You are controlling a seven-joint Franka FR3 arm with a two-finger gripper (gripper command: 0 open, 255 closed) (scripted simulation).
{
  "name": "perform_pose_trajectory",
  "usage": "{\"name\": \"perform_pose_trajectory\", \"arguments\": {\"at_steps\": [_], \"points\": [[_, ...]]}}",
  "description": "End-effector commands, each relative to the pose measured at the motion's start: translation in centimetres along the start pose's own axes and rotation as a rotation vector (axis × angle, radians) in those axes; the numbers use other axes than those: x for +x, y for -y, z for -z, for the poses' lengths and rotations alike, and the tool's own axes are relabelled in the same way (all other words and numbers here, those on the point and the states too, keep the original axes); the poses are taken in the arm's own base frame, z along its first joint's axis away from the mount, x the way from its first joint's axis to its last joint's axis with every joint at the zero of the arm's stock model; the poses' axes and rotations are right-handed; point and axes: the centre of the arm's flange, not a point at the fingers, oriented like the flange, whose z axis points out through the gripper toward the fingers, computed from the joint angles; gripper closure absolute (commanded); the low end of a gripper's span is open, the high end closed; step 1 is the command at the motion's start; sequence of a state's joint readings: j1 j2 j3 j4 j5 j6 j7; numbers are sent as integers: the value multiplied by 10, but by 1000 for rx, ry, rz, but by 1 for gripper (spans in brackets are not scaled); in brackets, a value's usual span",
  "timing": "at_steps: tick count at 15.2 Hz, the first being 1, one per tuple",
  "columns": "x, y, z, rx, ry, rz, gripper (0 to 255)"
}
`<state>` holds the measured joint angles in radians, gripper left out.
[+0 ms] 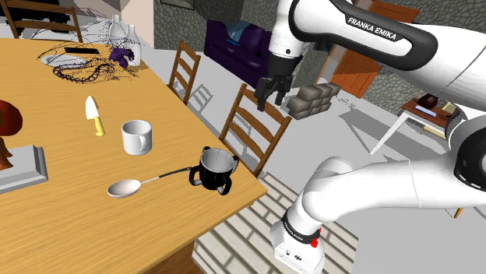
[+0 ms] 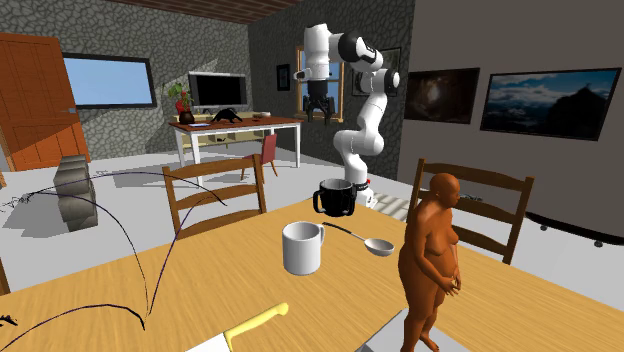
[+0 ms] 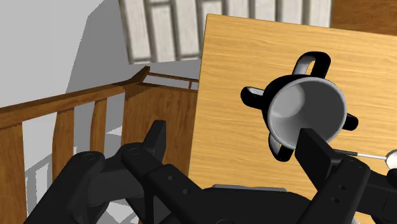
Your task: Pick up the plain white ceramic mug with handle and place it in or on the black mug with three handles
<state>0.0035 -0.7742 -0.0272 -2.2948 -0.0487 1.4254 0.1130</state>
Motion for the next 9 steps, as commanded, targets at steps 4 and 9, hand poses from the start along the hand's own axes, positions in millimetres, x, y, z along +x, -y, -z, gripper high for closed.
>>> {"name": "perform_pose_trajectory", "arguments": {"at_steps": [4,9], "points": [[30,20,-15,4,-1,-3,0],[79,54,-41,10,-1,-8,0]]}}
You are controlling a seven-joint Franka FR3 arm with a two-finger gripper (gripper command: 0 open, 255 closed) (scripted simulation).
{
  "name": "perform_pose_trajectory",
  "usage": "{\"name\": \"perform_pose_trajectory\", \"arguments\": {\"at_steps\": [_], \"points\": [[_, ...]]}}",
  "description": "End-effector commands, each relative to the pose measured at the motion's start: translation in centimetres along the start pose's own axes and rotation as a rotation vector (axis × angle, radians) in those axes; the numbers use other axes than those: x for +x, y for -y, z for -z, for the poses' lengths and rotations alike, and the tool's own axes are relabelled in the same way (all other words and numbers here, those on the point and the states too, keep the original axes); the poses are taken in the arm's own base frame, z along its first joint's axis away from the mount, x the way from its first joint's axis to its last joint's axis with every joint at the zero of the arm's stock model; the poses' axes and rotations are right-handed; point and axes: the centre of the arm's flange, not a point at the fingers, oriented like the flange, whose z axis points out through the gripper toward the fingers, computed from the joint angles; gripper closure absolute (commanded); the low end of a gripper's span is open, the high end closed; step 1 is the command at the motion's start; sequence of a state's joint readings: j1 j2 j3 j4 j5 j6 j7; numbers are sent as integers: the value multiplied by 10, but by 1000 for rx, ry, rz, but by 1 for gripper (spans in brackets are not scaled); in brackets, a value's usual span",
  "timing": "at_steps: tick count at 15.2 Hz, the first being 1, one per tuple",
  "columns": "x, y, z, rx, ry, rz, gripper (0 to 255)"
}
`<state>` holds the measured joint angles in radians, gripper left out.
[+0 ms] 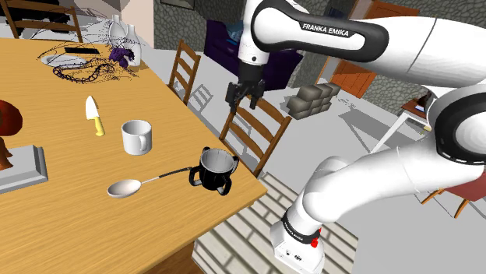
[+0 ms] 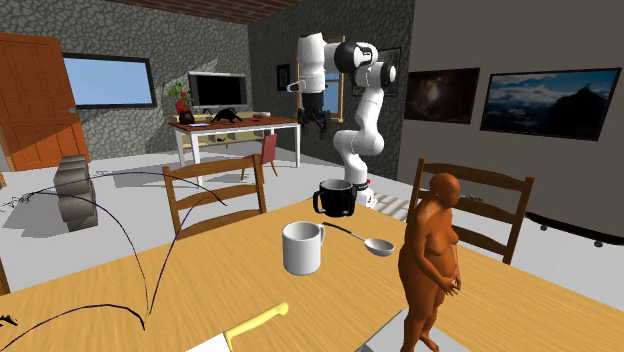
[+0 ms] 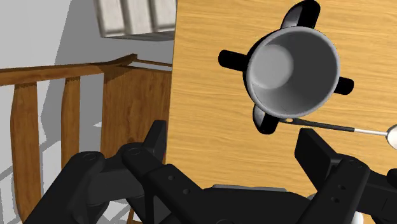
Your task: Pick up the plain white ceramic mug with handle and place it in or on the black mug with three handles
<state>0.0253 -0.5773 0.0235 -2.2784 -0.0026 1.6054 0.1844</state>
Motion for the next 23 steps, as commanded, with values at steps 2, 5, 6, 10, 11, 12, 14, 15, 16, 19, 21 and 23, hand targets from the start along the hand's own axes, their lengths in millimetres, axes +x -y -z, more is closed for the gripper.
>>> {"name": "perform_pose_trajectory", "arguments": {"at_steps": [2,5,6,10,11,12,14,15,16,19,21,23], "points": [[31,23,-16,5,-2,-3,0],[60,43,-31,9,-3,-6,0],[70,50,-36,10,-3,-7,0],[110,77,-56,15,-3,-11,0],[120,83,-61,16,-4,-12,0],[130,90,-66,17,-4,-13,0],[150,104,-76,20,-4,-15,0],[160,110,-81,21,-4,-16,0],[170,117,-86,23,-5,-17,0],[201,137,-101,26,-5,-20,0],[221,151,-111,29,-5,-22,0],[241,164,-121,32,-6,-24,0]]}}
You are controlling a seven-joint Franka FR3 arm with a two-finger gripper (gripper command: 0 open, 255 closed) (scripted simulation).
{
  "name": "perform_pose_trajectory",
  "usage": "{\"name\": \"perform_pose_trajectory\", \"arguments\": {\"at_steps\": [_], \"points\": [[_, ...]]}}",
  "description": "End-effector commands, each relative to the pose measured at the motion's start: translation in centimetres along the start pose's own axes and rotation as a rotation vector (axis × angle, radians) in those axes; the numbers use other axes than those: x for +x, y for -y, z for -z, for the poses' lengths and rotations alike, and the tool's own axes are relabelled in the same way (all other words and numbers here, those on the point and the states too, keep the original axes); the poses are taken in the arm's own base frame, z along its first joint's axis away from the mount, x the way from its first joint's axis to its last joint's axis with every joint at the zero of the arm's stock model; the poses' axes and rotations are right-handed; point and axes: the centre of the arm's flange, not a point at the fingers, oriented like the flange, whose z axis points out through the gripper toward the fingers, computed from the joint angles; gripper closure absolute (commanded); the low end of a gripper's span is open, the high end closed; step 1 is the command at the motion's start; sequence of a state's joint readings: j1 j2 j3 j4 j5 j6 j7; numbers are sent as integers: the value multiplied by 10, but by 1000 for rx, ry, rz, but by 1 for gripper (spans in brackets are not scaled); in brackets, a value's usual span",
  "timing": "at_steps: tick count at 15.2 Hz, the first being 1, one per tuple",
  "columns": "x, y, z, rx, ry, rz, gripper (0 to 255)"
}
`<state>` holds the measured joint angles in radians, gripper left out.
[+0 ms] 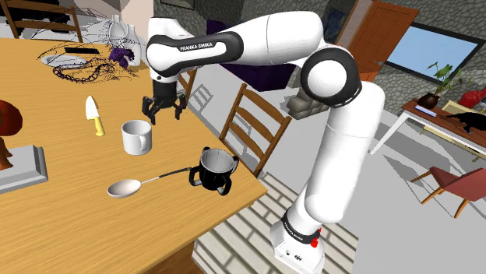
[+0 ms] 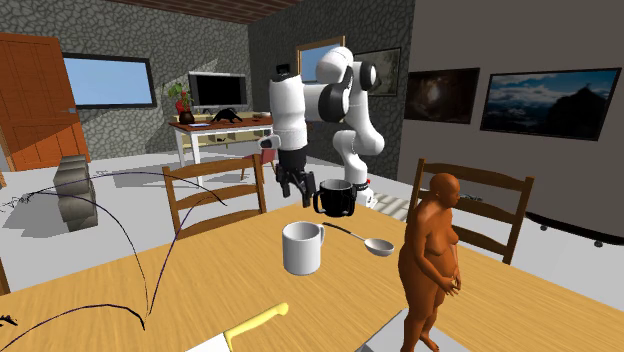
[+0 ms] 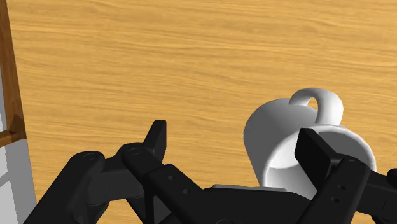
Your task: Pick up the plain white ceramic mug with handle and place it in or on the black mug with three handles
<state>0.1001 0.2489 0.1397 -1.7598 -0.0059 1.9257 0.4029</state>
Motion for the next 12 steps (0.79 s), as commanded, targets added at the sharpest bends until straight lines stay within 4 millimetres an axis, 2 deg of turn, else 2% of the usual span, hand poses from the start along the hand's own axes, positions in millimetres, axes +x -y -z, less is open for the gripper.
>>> {"name": "perform_pose_trajectory", "arguments": {"at_steps": [1,5,12], "points": [[20,13,-10,3,-1,-2,0],[58,39,-30,8,-1,-6,0],[58,39,-67,8,-1,-6,0]]}}
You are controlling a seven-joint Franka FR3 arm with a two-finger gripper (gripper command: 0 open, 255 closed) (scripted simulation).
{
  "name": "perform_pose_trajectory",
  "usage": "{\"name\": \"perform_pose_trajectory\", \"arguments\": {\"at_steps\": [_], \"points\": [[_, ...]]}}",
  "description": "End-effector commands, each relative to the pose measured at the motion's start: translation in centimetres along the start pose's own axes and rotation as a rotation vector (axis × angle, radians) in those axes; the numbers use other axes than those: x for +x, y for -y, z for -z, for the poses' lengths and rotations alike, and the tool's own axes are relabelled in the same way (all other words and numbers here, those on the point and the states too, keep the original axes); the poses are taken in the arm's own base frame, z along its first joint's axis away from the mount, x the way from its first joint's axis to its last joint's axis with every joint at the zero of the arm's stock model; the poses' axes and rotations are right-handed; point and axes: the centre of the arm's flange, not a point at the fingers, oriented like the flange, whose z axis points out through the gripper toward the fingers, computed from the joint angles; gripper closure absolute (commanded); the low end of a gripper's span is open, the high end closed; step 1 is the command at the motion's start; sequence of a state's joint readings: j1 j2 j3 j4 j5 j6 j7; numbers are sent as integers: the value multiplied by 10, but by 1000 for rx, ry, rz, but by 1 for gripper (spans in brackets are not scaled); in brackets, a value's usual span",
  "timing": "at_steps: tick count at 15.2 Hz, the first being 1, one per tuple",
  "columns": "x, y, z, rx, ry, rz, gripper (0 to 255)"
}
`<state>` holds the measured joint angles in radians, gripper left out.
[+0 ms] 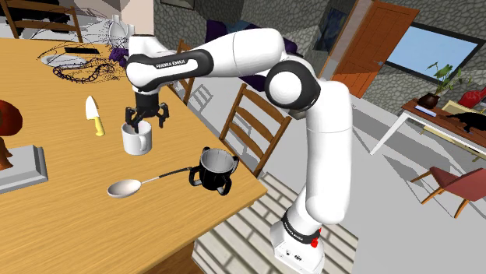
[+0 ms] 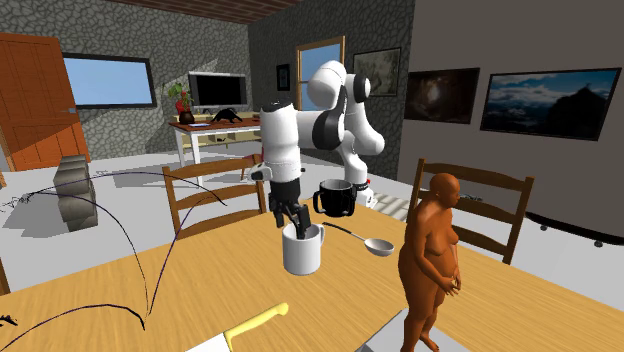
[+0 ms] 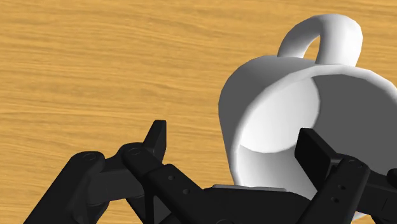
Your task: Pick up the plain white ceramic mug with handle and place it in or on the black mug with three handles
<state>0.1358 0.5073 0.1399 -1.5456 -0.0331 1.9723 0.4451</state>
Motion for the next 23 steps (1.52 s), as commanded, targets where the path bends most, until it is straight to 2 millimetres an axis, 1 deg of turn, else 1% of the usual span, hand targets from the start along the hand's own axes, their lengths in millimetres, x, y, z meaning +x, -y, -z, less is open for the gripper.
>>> {"name": "perform_pose_trajectory", "arguments": {"at_steps": [1,8,9,18,23], "points": [[0,0,-10,0,0,0,0],[0,0,-10,0,0,0,0],[0,0,-10,0,0,0,255],[0,0,-10,0,0,0,255],[-2,0,17,0,0,0,255]]}}
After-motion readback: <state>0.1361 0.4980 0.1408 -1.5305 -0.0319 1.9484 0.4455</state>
